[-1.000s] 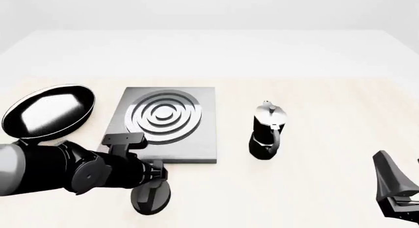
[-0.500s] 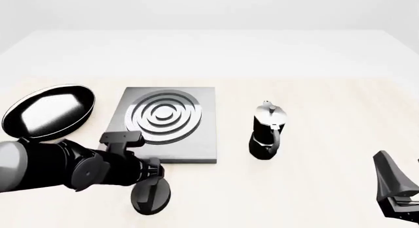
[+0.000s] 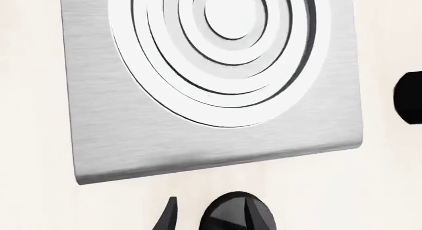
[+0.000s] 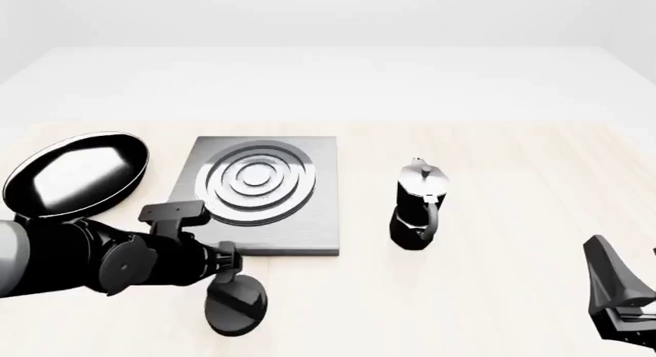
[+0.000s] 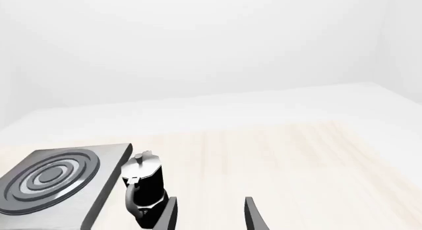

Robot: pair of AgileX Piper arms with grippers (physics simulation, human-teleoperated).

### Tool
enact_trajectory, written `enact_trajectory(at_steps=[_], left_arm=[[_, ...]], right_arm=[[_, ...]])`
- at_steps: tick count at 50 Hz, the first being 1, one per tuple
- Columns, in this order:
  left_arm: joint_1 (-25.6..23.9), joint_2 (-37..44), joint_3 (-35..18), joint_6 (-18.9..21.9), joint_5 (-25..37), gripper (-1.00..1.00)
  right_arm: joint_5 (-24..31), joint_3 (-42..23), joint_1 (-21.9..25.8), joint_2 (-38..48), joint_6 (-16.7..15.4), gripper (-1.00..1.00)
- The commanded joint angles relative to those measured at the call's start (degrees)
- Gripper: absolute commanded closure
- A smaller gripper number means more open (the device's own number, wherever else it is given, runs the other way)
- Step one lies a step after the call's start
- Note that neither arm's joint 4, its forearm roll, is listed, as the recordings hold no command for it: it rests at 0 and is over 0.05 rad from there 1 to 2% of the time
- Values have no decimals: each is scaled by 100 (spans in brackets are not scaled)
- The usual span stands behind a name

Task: Turn on the stove and put the moka pot on it.

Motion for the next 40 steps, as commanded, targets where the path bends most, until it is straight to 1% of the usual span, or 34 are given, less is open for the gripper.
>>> enact_trajectory(at_steps=[1,6,8,9,10,11,12,13,14,15,16,17,18,20,21,22,23,24,25,26,27,28,30,31,32,33,34,35,36,37,38,39,40], left_arm=[[203,-159,227,11,-14,-100],[264,-281,311,-10,-12,-100],[311,-362,297,62,12,-100],[438,-547,215,237,79,-100],[547,-688,119,492,148,-100],[639,-800,64,562,173,-100],[644,-822,73,466,157,-100],[723,-1008,8,546,174,-100],[849,-1267,-77,805,202,-100],[893,-1447,-92,787,192,-100],[961,-1562,-19,672,79,-100],[1070,-1744,-15,788,19,-100],[1123,-1957,10,944,-42,-100],[1249,-2403,101,1156,-145,-100],[1400,-2636,173,1166,-231,-100],[1393,-2693,207,1142,-267,-100],[1506,-3035,307,1468,-403,-100],[1654,-3200,321,1689,-420,-100],[1784,-3609,373,1832,-462,-100],[1809,-3854,440,2015,-507,-100],[1881,-4105,513,2192,-541,-100],[1987,-4397,569,2200,-562,-100],[2051,-4592,660,2254,-626,-100],[2148,-4927,730,2280,-650,-100],[2128,-5133,785,2193,-663,-100],[2141,-5491,909,2504,-716,-100],[2239,-5758,952,2350,-694,-100],[2375,-5858,972,1911,-684,-100],[2510,-6041,1055,1984,-734,-100],[2690,-6203,1116,1921,-758,-100],[2760,-6332,1145,1713,-751,-100],[2800,-6439,1169,1639,-735,-100],[2958,-6630,1233,1749,-743,-100]], right_arm=[[-46,0,13,58,-30,-100],[-53,0,19,81,-70,-100],[-101,-9,25,159,-144,-100],[-94,-56,41,189,-293,-100],[-16,-118,-4,152,-283,-100],[288,-257,-151,-156,-377,-100],[328,-435,-167,-248,-390,-100],[479,-589,-105,-253,-620,-100],[651,-735,-30,-252,-562,-100],[848,-865,35,-243,-472,-100],[1055,-1015,148,-186,-495,-100],[1134,-1102,223,-115,-518,-100],[1095,-1119,257,87,-632,-100],[1270,-1351,366,227,-524,-100],[1303,-1427,369,398,-599,-100],[1304,-1440,374,449,-656,-100],[1420,-1587,511,559,-607,-100],[1434,-1620,518,614,-595,-100],[1484,-1706,544,727,-614,-100],[1524,-1774,592,851,-674,-100],[1579,-1843,666,911,-633,-100],[1655,-1935,703,946,-622,-100],[1692,-2018,697,1136,-772,-100],[1779,-2121,733,1135,-630,-100],[1846,-2211,754,1253,-530,-100],[1889,-2267,783,1378,-636,-100],[1934,-2336,764,1384,-654,-100],[2005,-2417,783,1429,-659,-100],[2052,-2475,795,1534,-706,-100],[2078,-2516,837,1636,-743,-100],[2128,-2591,888,1604,-668,-100],[2166,-2645,927,1695,-630,-100],[2201,-2710,928,1775,-635,-100]])
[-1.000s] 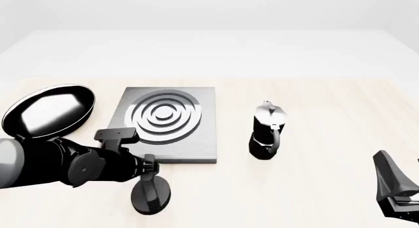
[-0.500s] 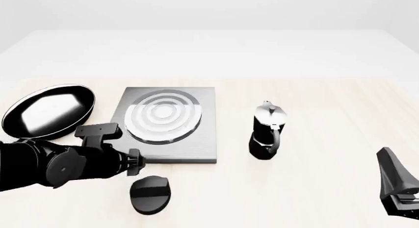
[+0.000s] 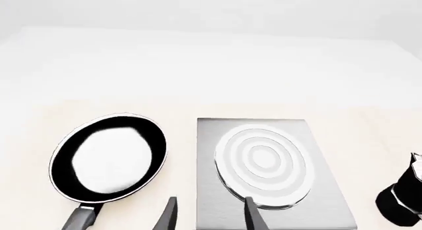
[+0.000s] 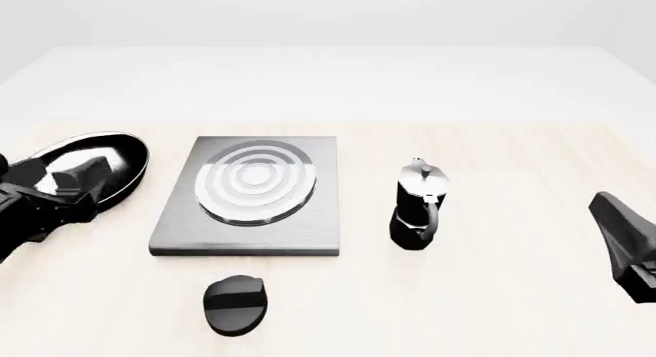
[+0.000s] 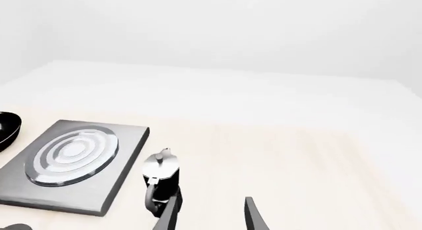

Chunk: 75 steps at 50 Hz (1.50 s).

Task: Turn on the stove and put the moka pot on it.

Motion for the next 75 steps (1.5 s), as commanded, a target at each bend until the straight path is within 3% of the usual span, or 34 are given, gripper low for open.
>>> enact_trajectory(at_steps=[1,2,4,7,8,10,11,13,14,16,18,19,23,28,36,51,62,75], left_arm=[[949,-2100,547,-47,-173,-100],[990,-2276,598,-207,-134,-100],[1008,-2820,750,3,-29,-100],[869,-2563,1059,182,-275,-100],[982,-2659,1145,-128,-261,-100],[935,-2720,1328,144,-322,-100],[931,-2947,1407,23,-243,-100],[867,-3194,1539,206,-157,-100],[903,-3336,1558,75,-87,-100],[877,-3552,1682,363,-48,-100],[937,-3565,1717,-12,-27,-100],[918,-3606,1749,170,-19,-100],[917,-3946,1854,279,84,-100],[957,-3964,1882,170,8,-100],[949,-3953,1882,81,50,-100],[976,-3949,1918,10,44,-100],[996,-3951,1946,-157,93,-100],[1011,-3837,2000,-237,-24,-100]], right_arm=[[524,-732,250,736,-60,-100],[577,-818,345,784,73,-100],[684,-1008,423,961,69,-100],[780,-1175,555,1143,81,-100],[801,-1230,566,1243,54,-100],[810,-1311,558,1328,105,-100],[831,-1345,564,1461,249,-100],[848,-1428,542,1594,283,-100],[841,-1419,567,1645,272,-100],[876,-1479,590,1777,349,-100],[917,-1542,637,1859,425,-100],[930,-1569,665,1881,432,-100],[952,-1665,778,2098,564,-100],[871,-1648,836,2352,836,-100],[748,-1682,973,2741,968,-100],[422,-1720,1183,3296,987,-100],[147,-1663,1293,3786,701,-100],[-192,-1509,1353,4131,878,-100]])
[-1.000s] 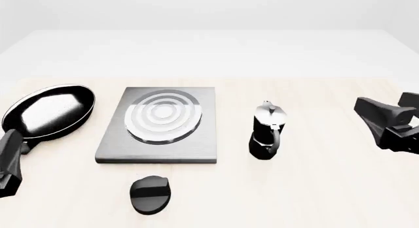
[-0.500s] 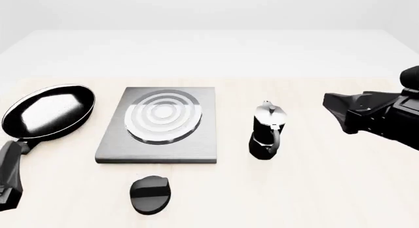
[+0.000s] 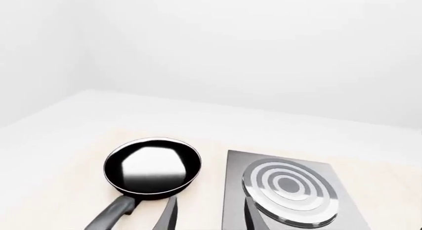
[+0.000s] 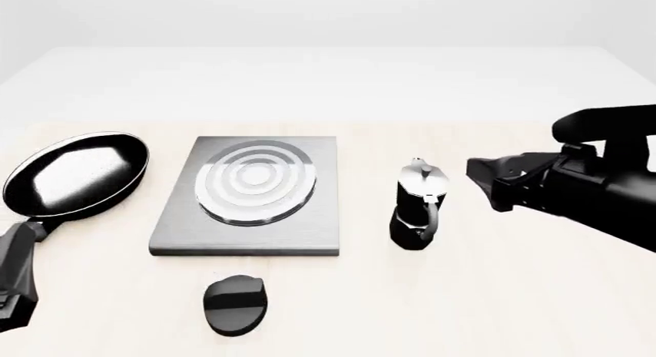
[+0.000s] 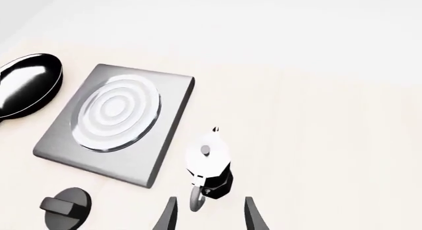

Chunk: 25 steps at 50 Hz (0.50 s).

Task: Turn on the stove and put the moka pot on it.

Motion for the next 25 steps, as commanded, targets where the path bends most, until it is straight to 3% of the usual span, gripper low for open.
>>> enact_trajectory(at_steps=[1,25], left_arm=[[15,50,57,-65,-68,-100],[-35,337,156,-31,-374,-100]], right_arm=[[-285,102,67,377,50,-100],[-900,242,163,1052,241,-100]])
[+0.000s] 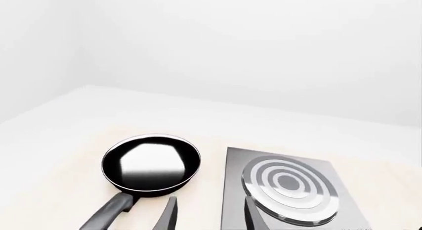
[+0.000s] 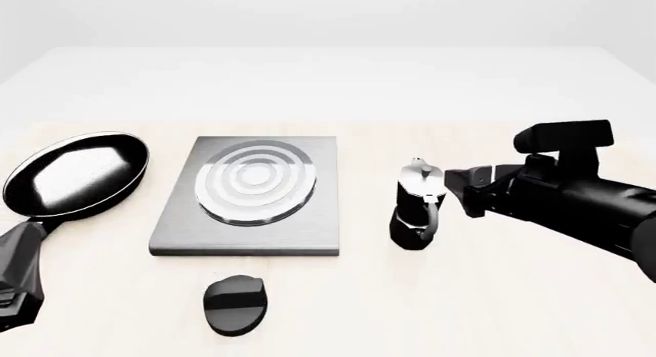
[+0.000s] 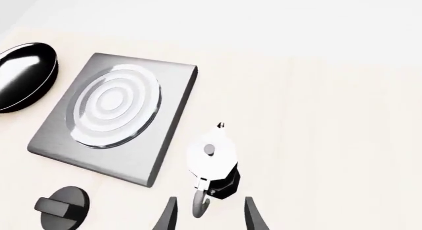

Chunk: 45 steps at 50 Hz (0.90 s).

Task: Turn on the stove and put the moka pot on it.

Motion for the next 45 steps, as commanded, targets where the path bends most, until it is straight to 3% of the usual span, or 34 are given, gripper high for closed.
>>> enact_trajectory(at_steps=[1,15,45], left_arm=[[-26,134,47,12,-141,-100],[-25,294,90,24,-302,-100],[-15,379,104,29,-361,-100]], right_arm=[[-288,65,20,342,70,-100],[-571,171,71,663,335,-100],[-1207,364,233,1322,499,-100]])
